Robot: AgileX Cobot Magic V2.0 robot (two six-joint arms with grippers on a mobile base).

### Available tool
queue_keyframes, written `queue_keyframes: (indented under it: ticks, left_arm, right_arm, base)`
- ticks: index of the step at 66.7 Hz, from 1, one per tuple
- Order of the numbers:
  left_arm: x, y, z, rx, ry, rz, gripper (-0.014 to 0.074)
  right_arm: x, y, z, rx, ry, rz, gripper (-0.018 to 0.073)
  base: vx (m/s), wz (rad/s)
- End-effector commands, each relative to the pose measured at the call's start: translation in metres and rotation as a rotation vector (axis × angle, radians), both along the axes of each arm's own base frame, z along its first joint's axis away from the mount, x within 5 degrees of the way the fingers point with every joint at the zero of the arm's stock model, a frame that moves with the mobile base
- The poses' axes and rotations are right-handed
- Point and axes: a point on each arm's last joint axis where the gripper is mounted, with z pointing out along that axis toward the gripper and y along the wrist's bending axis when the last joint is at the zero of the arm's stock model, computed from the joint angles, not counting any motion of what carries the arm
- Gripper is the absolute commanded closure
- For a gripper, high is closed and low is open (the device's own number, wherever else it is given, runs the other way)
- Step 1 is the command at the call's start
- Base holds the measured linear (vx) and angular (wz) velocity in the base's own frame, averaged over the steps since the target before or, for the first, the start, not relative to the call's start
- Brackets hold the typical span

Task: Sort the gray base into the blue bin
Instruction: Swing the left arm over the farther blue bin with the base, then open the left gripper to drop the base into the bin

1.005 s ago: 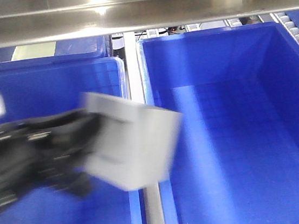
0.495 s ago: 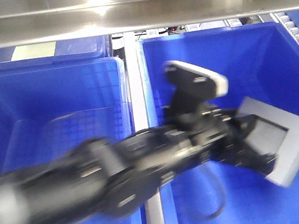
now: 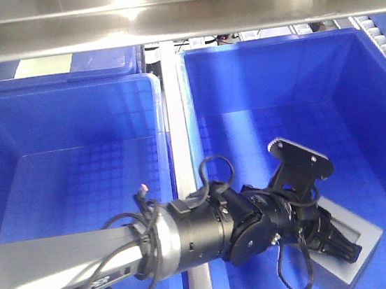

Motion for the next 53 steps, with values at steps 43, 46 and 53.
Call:
queue_keyframes:
  ticks: [43, 46, 53]
  left_arm:
    - [-0.007, 0.008, 0.083, -0.188, -0.100, 0.009, 0.0129]
    - [-0.010, 0.012, 0.093, -0.196, -0.104, 0.008, 0.0129]
    - [-0.018, 0.025, 0.107, -0.208, -0.123, 0.003, 0.0132]
  right_arm:
    - [0.002, 0.000, 0.000, -0.017, -0.009, -0.002, 0.0564]
    - [0.002, 0.000, 0.000, -0.017, -0.009, -0.002, 0.0564]
    - [0.002, 0.000, 0.000, -0.017, -0.009, -0.002, 0.0564]
  base:
    - [0.00, 0.00]
    - [0.00, 0.00]
    - [0.00, 0.00]
